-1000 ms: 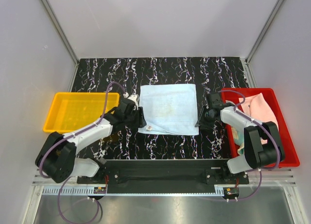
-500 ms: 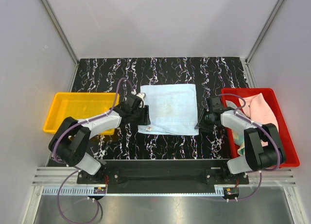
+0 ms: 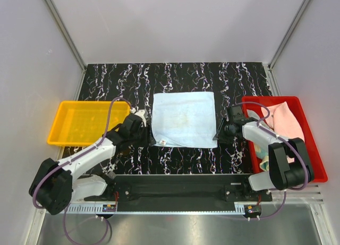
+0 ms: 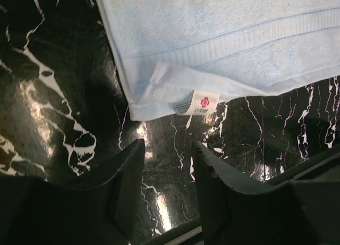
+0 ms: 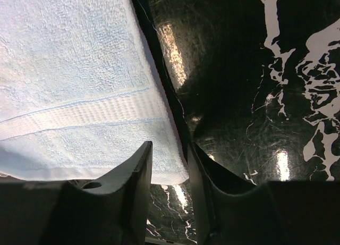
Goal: Fold and stack the towels
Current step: Fold the towel
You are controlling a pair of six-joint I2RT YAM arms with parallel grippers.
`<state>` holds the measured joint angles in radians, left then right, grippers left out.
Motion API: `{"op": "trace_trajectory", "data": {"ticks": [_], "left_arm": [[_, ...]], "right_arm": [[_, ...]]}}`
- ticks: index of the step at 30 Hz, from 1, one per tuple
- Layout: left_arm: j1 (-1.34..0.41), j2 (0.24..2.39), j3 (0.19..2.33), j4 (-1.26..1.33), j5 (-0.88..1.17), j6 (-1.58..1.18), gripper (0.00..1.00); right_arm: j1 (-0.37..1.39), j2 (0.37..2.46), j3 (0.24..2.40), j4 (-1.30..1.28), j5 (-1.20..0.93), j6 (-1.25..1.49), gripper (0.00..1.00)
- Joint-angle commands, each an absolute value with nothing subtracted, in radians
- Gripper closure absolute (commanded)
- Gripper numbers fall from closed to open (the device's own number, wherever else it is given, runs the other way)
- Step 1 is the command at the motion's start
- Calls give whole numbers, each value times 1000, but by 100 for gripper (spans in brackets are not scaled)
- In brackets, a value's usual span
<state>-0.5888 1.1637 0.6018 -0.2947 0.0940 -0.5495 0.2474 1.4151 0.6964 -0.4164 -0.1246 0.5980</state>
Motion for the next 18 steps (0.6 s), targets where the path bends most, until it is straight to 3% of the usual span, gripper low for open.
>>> {"op": "trace_trajectory", "data": {"ticks": [1,9,16,17,18], "left_arm": [[-592,1100,583,-301,3,-647,53],[-555,1285,762,-299,-6,-709,47],[-512,1462,913,-333,107,-738,44],[-515,1479,916,-339,124,-738,43],[-514,1489,919,-344,135,-739,33]], "right_arm": [[255,1378,706,-429,-121,581,60],[255,1373,706,-425,-112,586,60],[255,1376,719,-437,-114,577,60],[255,1373,722,-439,-114,575,60],[255,1371,724,-442,-112,571,60]]}}
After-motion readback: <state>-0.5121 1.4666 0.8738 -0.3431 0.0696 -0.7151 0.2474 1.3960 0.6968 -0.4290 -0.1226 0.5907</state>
